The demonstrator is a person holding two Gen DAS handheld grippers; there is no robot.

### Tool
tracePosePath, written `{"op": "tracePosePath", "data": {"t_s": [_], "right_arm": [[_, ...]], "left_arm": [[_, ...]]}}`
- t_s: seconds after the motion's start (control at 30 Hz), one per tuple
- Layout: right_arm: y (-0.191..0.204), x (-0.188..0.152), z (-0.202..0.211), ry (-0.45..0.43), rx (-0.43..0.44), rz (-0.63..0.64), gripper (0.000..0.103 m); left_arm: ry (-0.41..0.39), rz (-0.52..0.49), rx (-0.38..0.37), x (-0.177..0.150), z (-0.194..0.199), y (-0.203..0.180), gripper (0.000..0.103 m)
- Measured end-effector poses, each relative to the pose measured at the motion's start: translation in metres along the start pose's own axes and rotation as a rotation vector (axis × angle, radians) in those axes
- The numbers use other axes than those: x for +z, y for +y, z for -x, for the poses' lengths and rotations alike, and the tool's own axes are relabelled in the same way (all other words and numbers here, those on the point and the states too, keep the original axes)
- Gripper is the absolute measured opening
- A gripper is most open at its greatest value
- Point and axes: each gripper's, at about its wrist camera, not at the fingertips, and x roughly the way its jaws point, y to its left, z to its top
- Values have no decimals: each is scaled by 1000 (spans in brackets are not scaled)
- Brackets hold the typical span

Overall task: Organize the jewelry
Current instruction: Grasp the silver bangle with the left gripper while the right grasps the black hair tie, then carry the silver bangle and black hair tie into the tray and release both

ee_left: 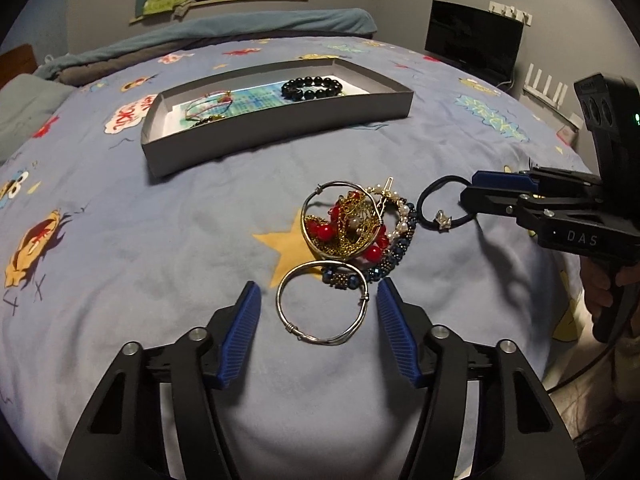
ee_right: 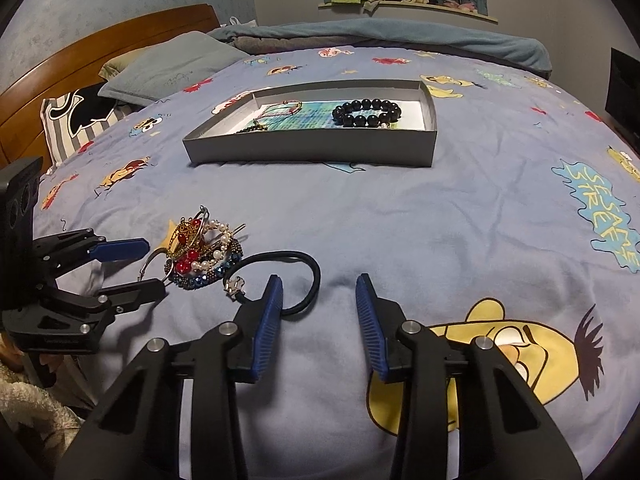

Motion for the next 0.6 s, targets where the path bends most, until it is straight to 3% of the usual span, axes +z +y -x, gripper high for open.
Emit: {"op": "tracePosePath", "data": {"t_s": [0.13, 0.2, 0.27, 0.37, 0.6], "right_arm": [[0, 2, -5, 7, 5, -4, 38], [1, 2, -7, 8, 4, 4, 34], [2, 2, -8, 8, 7, 10, 20], [1, 3, -7, 4, 15, 13, 7], [1, 8, 3, -44, 14, 26, 3]], "left_arm": [[0, -33, -1, -2, -3, -5, 53], [2, -51, 12, -2, -5, -7, 49], [-2, -64, 15, -2, -3, -8, 49], [-5, -70, 20, -3, -1, -7, 49], [-45, -60, 26, 6, 17, -1, 49]]}}
